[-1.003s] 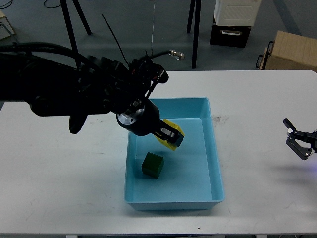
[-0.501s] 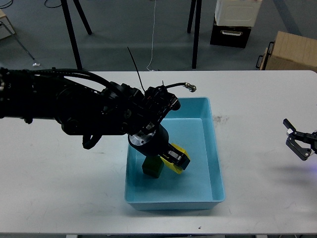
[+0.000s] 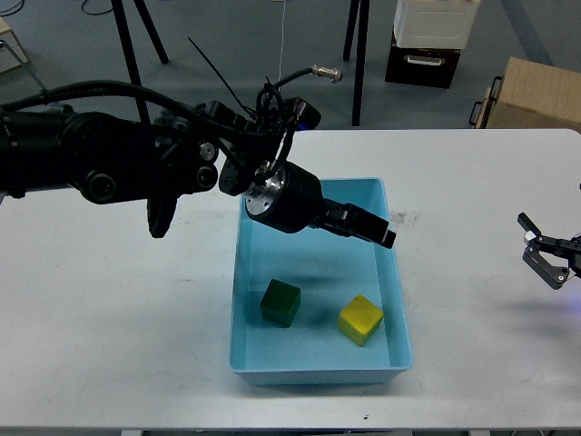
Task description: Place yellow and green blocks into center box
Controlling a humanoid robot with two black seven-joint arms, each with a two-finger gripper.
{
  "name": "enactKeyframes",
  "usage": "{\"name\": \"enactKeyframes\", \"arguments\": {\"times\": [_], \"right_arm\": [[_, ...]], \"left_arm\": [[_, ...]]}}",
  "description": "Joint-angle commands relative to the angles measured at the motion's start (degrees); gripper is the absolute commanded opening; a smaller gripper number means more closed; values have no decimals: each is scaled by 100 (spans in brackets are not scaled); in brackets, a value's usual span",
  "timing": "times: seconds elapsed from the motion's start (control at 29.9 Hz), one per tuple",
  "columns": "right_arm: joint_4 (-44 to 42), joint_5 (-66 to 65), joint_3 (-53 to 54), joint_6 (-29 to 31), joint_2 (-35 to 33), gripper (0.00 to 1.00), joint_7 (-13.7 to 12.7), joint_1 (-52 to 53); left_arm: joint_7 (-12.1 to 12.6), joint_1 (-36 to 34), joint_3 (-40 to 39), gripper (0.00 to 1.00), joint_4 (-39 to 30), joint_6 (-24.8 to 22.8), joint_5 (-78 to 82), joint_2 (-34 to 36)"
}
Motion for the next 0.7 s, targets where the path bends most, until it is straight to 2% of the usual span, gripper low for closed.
{"name": "enactKeyframes", "arguments": {"times": [0.0, 0.13, 0.27, 0.37, 0.47, 0.6, 0.67], "right_arm": [[-1, -393, -6, 0, -1, 100, 4, 160], [-36, -991, -6, 0, 8, 100, 4, 231], [-220, -1124, 3, 0, 8, 100, 4, 371], [-510, -1116, 38, 0, 69, 100, 21, 608], [-573, -1072, 100, 0, 428, 100, 48, 688], [-555, -1063, 109, 0, 737, 100, 135, 723], [-529, -1054, 109, 0, 816, 100, 293, 662]], "left_arm": [[-65, 735, -1704, 98, 594, 36, 0, 115], [-83, 1684, -3690, 98, 1165, -30, -96, 325], [-83, 2940, -5862, 98, 1158, -30, -561, 448], [-83, 3924, -7294, 99, 790, -30, -808, 624], [-56, 5066, -8787, 99, 351, -30, -949, 520], [-4, 6491, -10337, 99, -466, -30, -958, -112], [5, 7281, -10856, 99, -1080, -30, -1002, -481]]}}
